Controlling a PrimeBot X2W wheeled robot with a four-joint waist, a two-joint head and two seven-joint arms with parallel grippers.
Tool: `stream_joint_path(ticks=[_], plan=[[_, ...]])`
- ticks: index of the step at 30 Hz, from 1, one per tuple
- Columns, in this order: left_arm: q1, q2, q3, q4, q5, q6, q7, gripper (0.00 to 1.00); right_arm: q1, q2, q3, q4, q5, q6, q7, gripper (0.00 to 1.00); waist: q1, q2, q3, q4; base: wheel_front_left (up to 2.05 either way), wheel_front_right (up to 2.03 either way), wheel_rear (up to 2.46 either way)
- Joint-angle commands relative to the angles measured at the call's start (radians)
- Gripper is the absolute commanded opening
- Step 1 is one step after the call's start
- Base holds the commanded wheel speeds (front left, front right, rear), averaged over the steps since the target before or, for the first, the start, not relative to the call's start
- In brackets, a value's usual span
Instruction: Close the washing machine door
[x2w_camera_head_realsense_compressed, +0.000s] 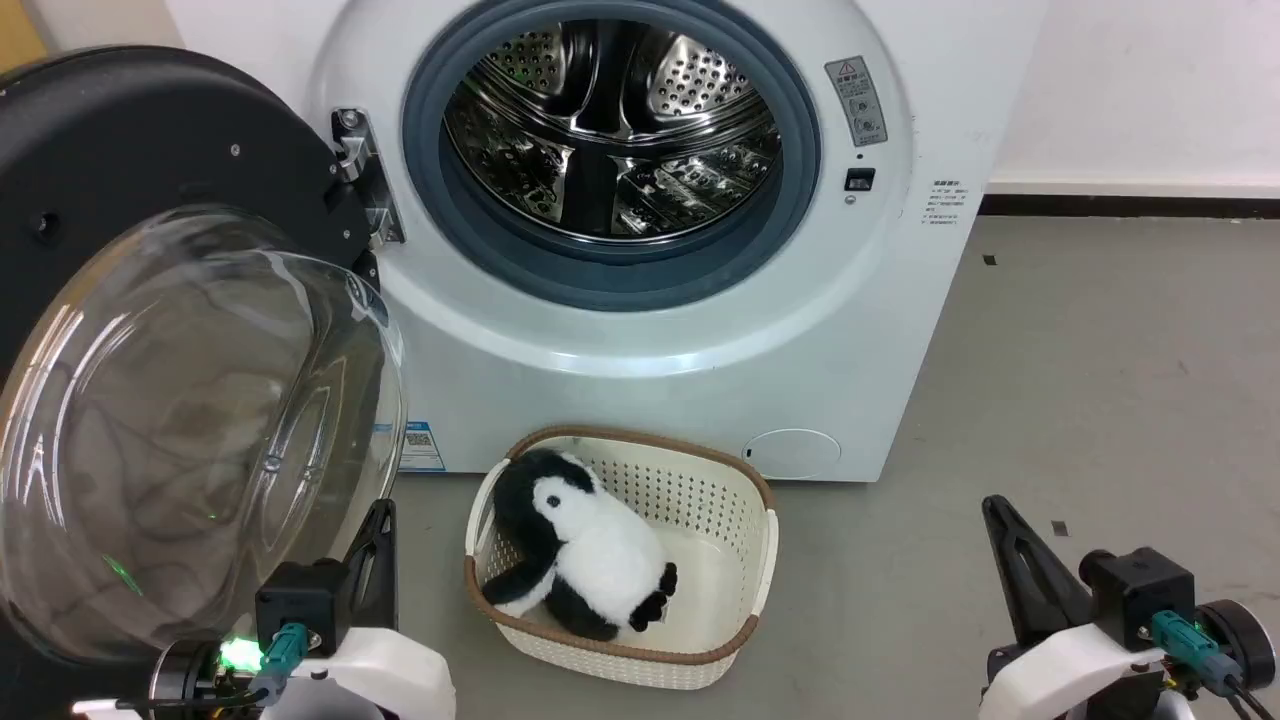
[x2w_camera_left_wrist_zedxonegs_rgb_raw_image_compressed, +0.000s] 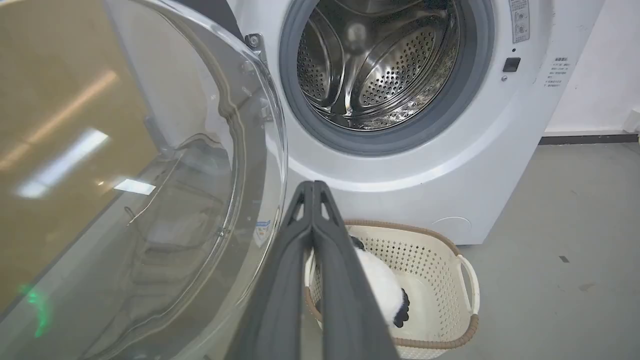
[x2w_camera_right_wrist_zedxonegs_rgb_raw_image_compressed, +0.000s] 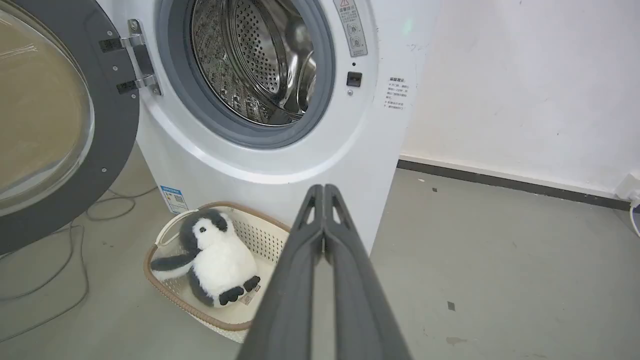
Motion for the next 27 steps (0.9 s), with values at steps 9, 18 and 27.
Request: stream_joint_path(ticks=[9, 18, 27], plan=[[-0.015, -0.001, 0.001, -0.004, 0.003, -0.004, 0.0, 0.0, -0.014, 0.005, 0.0, -0.004, -0.008, 0.001, 0.0, 0.0, 0.0, 0.0, 0.0, 0.0, 0.0, 0.0, 0.0], [0.0, 0.0, 0.0, 0.0, 0.0, 0.001, 0.0, 1.0, 0.0, 0.0, 0.0, 0.0, 0.0, 0.0, 0.0, 1.0, 0.0, 0.0, 0.0, 0.0, 0.0, 0.0, 0.0], [-0.002, 0.0, -0.009, 0.0, 0.003, 0.022, -0.015, 1.0, -0.001, 0.0, -0.009, -0.002, 0.011, 0.0, -0.015, 1.0, 0.0, 0.0, 0.002, 0.0, 0.0, 0.0, 0.0]])
